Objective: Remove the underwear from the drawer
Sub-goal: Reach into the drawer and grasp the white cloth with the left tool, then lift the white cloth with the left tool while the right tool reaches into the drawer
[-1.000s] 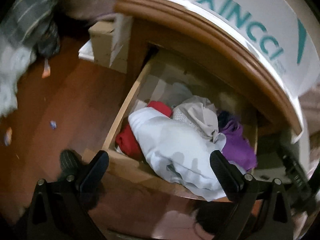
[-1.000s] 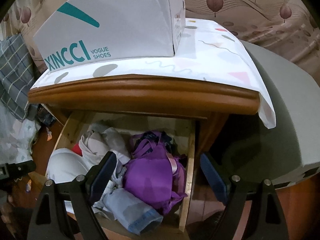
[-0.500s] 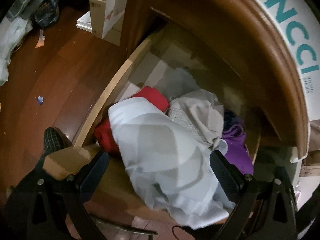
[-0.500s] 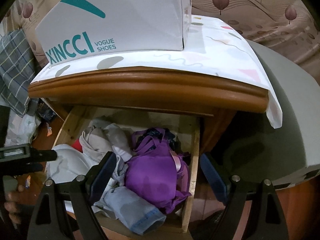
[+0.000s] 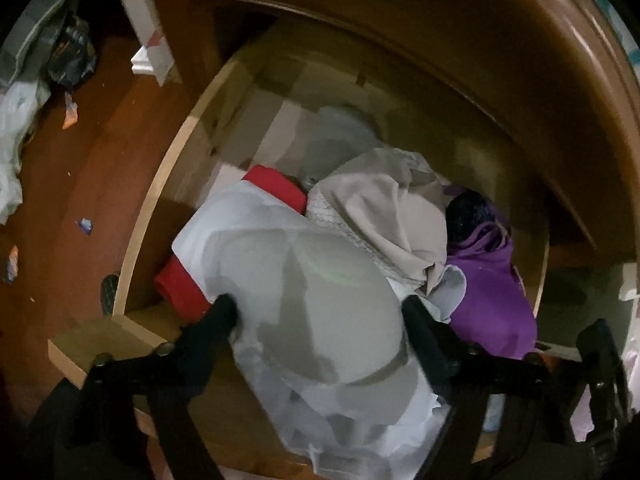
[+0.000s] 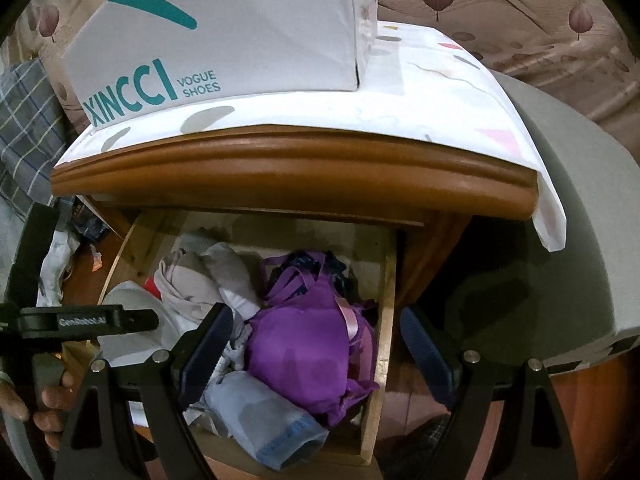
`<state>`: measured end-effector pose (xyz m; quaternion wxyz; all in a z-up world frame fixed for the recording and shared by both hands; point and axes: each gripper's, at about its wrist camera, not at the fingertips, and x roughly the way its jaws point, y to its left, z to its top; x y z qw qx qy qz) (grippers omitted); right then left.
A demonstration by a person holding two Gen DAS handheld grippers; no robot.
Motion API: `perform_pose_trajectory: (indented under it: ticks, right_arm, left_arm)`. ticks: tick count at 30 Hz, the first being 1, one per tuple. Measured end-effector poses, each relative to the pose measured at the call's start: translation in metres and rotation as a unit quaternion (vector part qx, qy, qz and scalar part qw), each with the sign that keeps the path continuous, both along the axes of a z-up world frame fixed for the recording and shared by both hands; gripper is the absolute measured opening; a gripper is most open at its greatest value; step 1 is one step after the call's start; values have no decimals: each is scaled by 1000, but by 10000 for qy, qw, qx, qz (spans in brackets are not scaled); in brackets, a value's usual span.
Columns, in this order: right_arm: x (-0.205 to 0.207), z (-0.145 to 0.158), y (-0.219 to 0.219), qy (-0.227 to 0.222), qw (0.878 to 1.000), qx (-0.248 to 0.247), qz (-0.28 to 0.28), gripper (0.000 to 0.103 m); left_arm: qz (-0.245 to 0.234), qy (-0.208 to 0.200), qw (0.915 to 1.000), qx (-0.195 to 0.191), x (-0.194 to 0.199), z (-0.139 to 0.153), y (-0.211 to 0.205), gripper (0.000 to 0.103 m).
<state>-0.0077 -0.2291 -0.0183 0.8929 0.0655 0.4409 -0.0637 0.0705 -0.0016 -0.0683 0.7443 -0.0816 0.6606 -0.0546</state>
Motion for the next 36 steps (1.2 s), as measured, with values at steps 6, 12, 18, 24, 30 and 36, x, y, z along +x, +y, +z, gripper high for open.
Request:
perform_pose_trajectory:
  ticks: [6,12,18,24,30,36]
  right_arm:
    - [-1,1,-6,28,9999,15,-102,88]
    - [-1,-1,-9,68,9999,38,-128,88]
    - [-3,2,-8,46,9999,50,-90,88]
    - [-3,4,-9,27,9999,81,-91,88]
    - [-1,2,-8,115,9994,332,57,88]
    - [3,-8,4,624,9932,838,517,88]
  left_arm:
    - [-113,11,9999,-76,0,-1,-7,17]
    - [-437,-206,9985,-256,-5,12,-8,10]
    - [-850,-514,9947,-275,-6,33,-5,9]
    - [-1658,-1144,9794,140,-11,61,-15,9]
    - [-1679,-1371,9762,-19,-18,80,-5,9]
    - [-1799,-1804,9670,12,-35,104,3,9]
